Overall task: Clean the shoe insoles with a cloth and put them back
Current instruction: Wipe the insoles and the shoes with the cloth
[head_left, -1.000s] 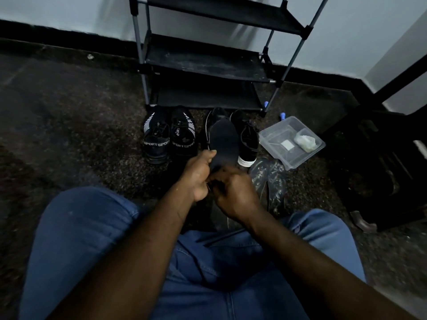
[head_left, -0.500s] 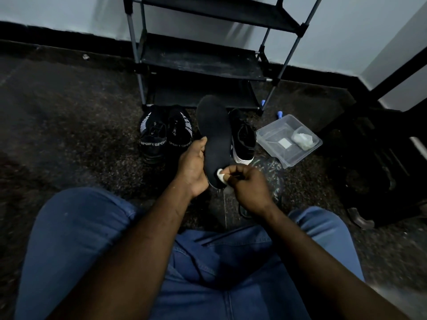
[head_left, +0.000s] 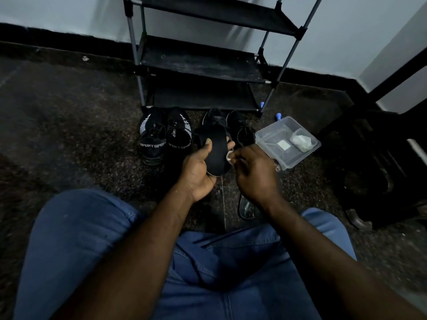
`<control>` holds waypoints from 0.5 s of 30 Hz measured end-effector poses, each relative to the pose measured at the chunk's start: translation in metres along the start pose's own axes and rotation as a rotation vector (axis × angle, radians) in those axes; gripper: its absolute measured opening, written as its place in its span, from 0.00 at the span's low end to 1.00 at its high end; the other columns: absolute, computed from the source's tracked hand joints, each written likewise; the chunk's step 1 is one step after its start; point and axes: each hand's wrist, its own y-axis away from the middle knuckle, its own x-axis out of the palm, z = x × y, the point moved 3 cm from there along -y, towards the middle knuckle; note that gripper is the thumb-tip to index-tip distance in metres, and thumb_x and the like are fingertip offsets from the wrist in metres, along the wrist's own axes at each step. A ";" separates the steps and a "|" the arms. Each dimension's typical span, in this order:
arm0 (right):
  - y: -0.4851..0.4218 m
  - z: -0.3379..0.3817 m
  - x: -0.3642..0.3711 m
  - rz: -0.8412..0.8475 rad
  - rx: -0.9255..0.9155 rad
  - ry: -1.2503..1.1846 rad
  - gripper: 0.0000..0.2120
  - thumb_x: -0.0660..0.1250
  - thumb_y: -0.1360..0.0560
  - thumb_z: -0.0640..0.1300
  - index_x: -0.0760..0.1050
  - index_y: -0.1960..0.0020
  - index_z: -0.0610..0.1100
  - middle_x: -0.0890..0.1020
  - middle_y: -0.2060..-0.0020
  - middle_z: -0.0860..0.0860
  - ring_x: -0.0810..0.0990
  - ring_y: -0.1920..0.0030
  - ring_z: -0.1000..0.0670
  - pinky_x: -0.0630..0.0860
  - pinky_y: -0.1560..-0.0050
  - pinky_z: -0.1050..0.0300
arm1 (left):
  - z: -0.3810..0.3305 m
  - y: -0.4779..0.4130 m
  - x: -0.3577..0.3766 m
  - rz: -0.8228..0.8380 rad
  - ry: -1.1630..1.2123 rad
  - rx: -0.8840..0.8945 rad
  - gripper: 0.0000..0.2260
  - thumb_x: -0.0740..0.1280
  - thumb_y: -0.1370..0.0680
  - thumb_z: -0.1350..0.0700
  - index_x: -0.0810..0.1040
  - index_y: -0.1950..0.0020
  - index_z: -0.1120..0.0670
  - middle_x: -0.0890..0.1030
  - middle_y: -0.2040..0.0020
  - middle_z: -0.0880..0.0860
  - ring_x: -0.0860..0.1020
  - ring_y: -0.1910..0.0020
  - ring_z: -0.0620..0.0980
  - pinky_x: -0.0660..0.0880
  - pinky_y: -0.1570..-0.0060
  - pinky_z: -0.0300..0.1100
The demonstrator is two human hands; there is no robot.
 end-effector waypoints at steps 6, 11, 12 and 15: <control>0.010 0.011 -0.004 -0.153 -0.098 0.015 0.07 0.70 0.24 0.34 0.82 0.48 0.42 0.81 0.52 0.48 0.79 0.52 0.49 0.75 0.52 0.57 | -0.003 0.004 0.005 0.004 0.006 0.002 0.20 0.54 0.13 0.47 0.79 0.35 0.57 0.80 0.31 0.57 0.77 0.31 0.52 0.70 0.28 0.48; 0.014 0.010 0.014 -0.010 -0.084 0.147 0.14 0.70 0.30 0.33 0.85 0.46 0.44 0.83 0.55 0.45 0.79 0.55 0.42 0.77 0.55 0.51 | 0.001 0.004 0.007 0.022 0.088 -0.004 0.24 0.52 0.13 0.44 0.76 0.30 0.58 0.78 0.29 0.58 0.75 0.29 0.55 0.70 0.28 0.49; 0.016 0.011 0.015 -0.006 -0.058 0.130 0.15 0.70 0.30 0.33 0.85 0.46 0.44 0.83 0.55 0.45 0.80 0.55 0.42 0.76 0.54 0.54 | 0.001 0.003 0.007 0.025 0.118 -0.002 0.25 0.51 0.13 0.43 0.74 0.28 0.58 0.77 0.29 0.58 0.75 0.29 0.56 0.70 0.28 0.50; 0.027 0.023 0.020 0.022 -0.003 0.029 0.14 0.72 0.29 0.34 0.86 0.47 0.46 0.85 0.53 0.46 0.82 0.53 0.45 0.70 0.52 0.66 | -0.002 0.000 0.005 0.018 0.174 0.014 0.26 0.50 0.13 0.43 0.72 0.26 0.59 0.76 0.28 0.58 0.73 0.27 0.57 0.73 0.31 0.49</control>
